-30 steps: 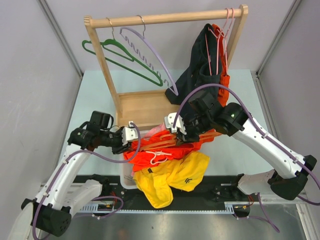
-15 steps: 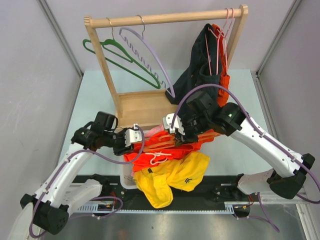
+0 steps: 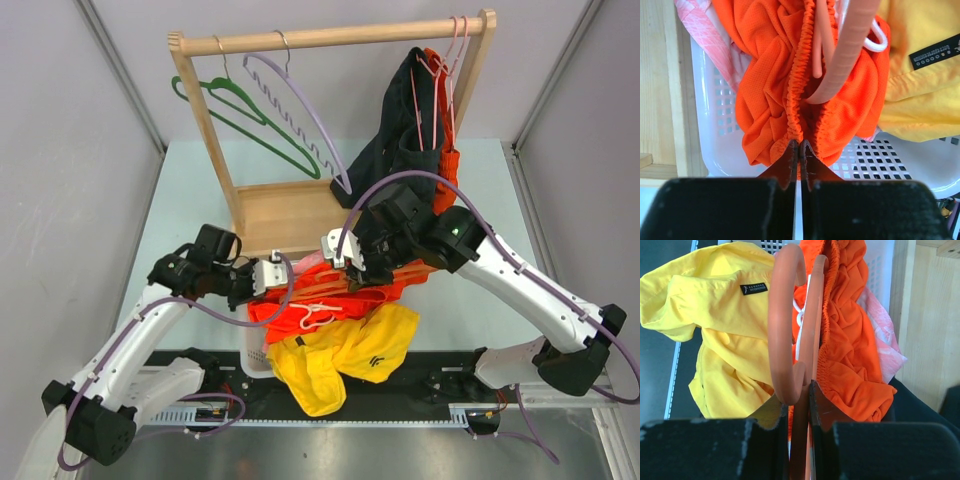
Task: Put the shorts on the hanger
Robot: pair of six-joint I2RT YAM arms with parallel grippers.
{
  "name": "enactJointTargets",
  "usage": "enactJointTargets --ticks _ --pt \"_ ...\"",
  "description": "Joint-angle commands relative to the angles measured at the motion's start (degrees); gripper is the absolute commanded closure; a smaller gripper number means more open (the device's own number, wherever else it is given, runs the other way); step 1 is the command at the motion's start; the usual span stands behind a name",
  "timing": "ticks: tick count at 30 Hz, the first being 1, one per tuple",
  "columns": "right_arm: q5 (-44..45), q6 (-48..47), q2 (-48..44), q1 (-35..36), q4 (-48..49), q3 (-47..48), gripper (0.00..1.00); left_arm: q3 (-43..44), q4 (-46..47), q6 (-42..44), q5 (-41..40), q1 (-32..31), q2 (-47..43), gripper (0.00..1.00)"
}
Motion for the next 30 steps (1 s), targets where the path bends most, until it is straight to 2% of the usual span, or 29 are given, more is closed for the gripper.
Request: enactJointTargets --ticks 1,13,26,27,29,30 --pt "1.15 1.34 0.72 0.63 2.78 0.37 1.0 2.58 -0.98 -0.83 3.16 -0.27 -1.3 1.0" --pt "-0.52 4.05 2.39 1.25 8.4 -0.77 1.0 10.05 -1.24 -5.49 5.71 -0.27 0.71 1.0" --pt "-4.3 11.26 2.4 0.64 26.5 -9.46 1.0 17.52 -2.91 -9.54 9.4 -0.44 4.14 1.0" --pt "-5.0 11.96 2.04 0.46 27.73 -10.09 1.0 17.79 -4.3 -9.18 10.27 -0.36 4.14 0.95" --pt "-6.58 12.32 1.34 -0.33 29.93 -11.06 1.0 17.88 -4.84 -9.36 12.46 2.44 3.44 0.78" --pt "-7.02 12.32 1.25 -0.59 30.29 -11.58 1.0 17.97 -6.15 -8.92 15.87 4.2 3.18 0.59"
